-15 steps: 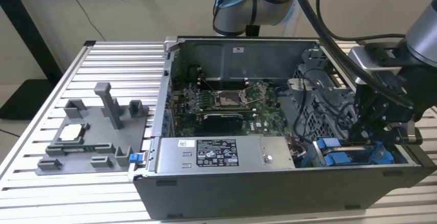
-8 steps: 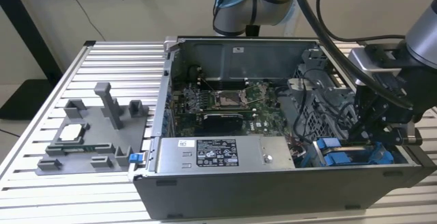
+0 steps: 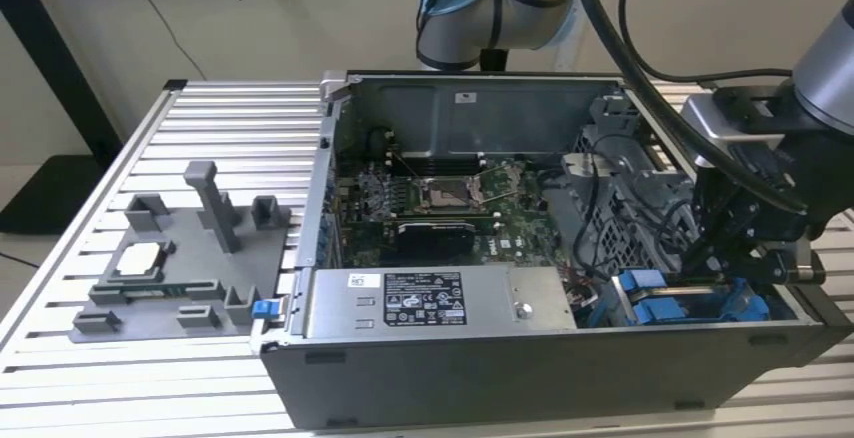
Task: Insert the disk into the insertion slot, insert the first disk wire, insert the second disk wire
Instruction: 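Insert the second disk wire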
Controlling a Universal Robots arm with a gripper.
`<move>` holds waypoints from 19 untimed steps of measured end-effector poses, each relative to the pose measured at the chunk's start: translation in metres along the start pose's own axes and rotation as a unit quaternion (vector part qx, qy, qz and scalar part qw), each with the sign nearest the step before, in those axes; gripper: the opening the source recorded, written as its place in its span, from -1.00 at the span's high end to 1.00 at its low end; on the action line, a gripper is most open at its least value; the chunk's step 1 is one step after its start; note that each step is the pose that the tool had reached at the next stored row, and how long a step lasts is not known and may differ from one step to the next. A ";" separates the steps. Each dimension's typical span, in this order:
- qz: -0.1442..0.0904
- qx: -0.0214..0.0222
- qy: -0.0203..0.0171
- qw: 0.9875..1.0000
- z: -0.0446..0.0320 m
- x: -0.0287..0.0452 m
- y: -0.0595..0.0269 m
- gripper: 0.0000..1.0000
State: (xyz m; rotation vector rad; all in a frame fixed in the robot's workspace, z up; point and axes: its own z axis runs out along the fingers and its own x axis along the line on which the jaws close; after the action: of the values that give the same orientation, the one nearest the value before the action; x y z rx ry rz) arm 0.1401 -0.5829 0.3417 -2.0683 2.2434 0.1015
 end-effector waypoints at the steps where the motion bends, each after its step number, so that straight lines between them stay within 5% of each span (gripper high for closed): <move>1: 0.000 0.000 0.000 1.000 0.0003 0.0000 0.0000 1.00; 14: 0.000 0.000 -0.001 1.000 0.0034 0.0004 -0.0001 1.00; 17: 0.000 0.001 -0.004 1.000 0.0043 0.0005 -0.0001 1.00; 18: 0.000 0.000 -0.006 1.000 0.0046 0.0005 -0.0001 -1.00; 19: 0.000 0.000 -0.009 1.000 0.0049 0.0006 -0.0001 -1.00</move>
State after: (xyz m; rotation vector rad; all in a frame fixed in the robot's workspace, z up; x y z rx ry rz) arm 0.1402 -0.5830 0.3368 -2.0585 2.2330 0.1195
